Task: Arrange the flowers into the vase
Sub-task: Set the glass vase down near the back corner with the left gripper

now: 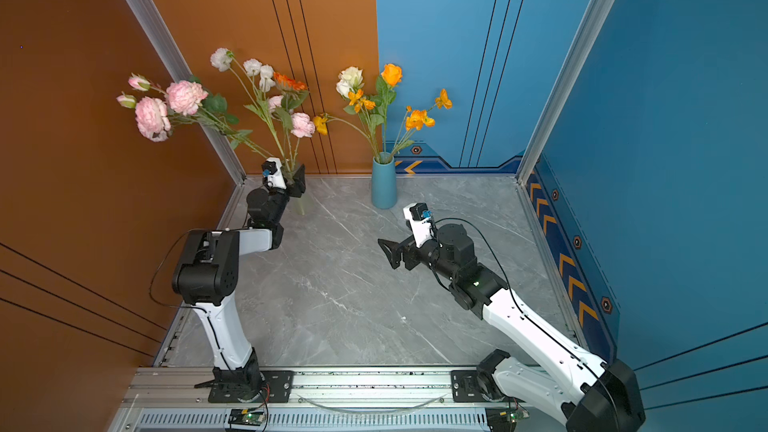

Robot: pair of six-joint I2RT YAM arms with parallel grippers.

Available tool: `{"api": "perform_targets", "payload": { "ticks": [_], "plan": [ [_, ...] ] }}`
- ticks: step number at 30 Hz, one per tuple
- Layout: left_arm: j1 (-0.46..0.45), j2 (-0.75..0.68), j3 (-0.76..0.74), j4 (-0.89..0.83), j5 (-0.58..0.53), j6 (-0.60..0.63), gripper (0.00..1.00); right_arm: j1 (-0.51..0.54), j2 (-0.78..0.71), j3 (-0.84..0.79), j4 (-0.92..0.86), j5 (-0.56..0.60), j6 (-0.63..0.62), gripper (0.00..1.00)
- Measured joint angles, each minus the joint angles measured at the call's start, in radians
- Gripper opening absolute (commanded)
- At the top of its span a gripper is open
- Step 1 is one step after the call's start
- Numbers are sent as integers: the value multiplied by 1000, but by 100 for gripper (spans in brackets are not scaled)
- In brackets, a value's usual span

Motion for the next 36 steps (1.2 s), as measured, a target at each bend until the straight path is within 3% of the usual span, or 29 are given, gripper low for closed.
{"api": "perform_targets", "payload": {
  "ticks": [19,31,34,36],
  "plan": [
    [-1,245,233,38,22,71,22,10,255,120,82,-92,29,100],
    [-2,291,254,40,18,70,23,-13,334,145,113,-149,50,100],
    [-2,296,257,48,18,70,27,-15,335,156,116,-151,53,100],
    [-2,299,259,53,15,68,38,-15,335,159,124,-154,55,100]
  ]
}}
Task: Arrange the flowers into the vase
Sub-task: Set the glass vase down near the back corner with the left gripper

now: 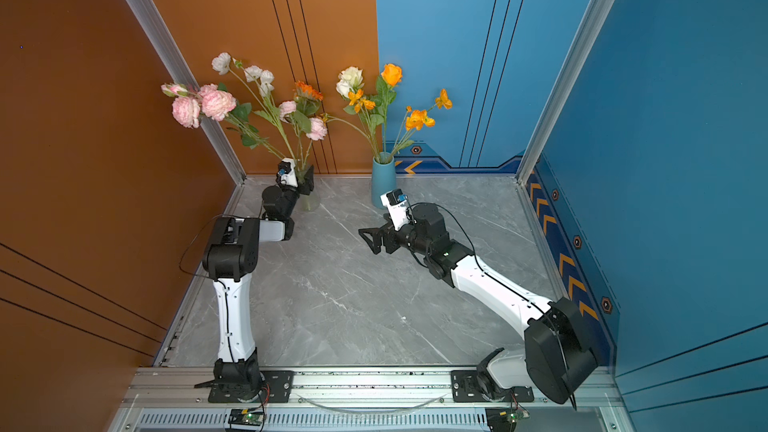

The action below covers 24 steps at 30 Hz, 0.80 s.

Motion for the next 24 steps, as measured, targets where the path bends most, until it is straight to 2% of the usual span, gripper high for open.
{"api": "perform_targets", "payload": {
  "ticks": [3,9,14,20,24],
  "plan": [
    [0,3,1,6,-5,-1,57,0,0,0,1,0,2,100],
    [0,5,1,9,-15,-1,69,0,0,0,3,0,3,100],
    [0,5,1,12,-18,3,75,1,0,0,3,0,3,100],
    [-2,5,1,72,-21,18,99,1,-7,0,3,0,2,100],
    [-7,5,-5,92,-21,29,98,1,-16,0,3,0,2,100]
  ]
}}
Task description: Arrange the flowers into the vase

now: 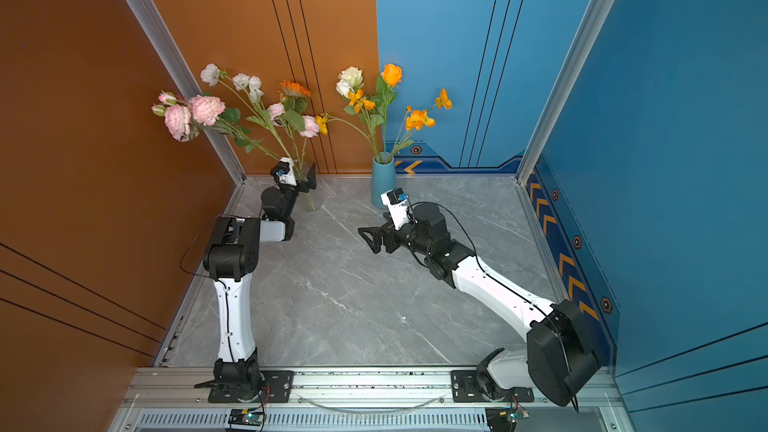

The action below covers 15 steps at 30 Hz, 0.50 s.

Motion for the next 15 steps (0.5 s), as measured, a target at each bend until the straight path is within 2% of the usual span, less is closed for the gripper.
{"api": "perform_targets", "payload": {
  "ticks": [15],
  "plan": [
    [-5,-18,-114,6,-4,8,98,2,-23,-2,0,0,0,100]
  ]
}}
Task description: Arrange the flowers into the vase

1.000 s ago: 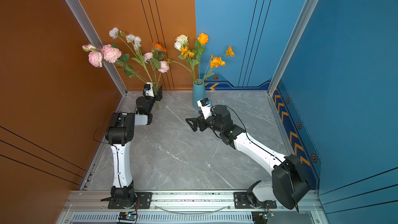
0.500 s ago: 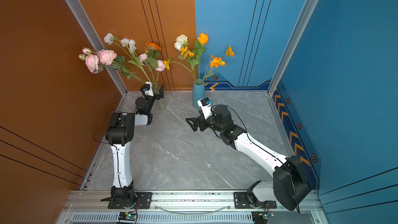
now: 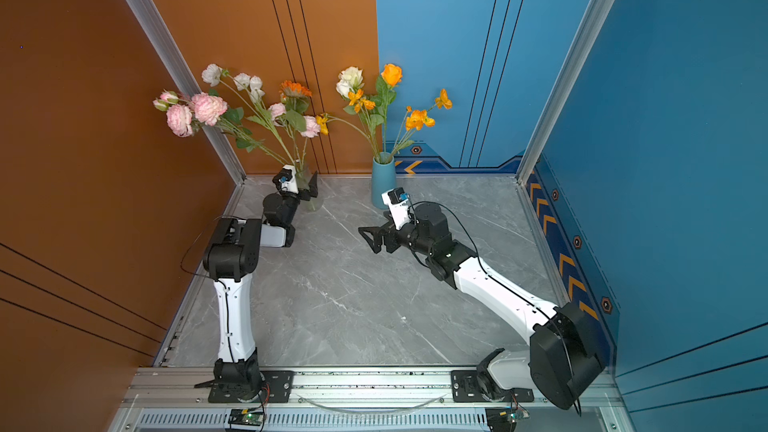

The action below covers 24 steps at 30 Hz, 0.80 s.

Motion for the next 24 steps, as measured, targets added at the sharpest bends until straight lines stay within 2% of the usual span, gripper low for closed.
{"api": "perform_targets", "payload": {
  "ticks": [6,15,20,24],
  "plan": [
    [-4,-118,-166,0,-15,7,98,3,-54,-48,12,0,11,100],
    [-30,-402,-508,7,-96,27,98,5,-170,-69,-61,30,17,100],
    [-100,-686,-766,-33,-277,30,98,-60,-240,-113,-160,79,32,100],
    [-227,-1004,-871,-287,-523,34,98,-199,-263,-201,-260,153,79,100]
  ]
}}
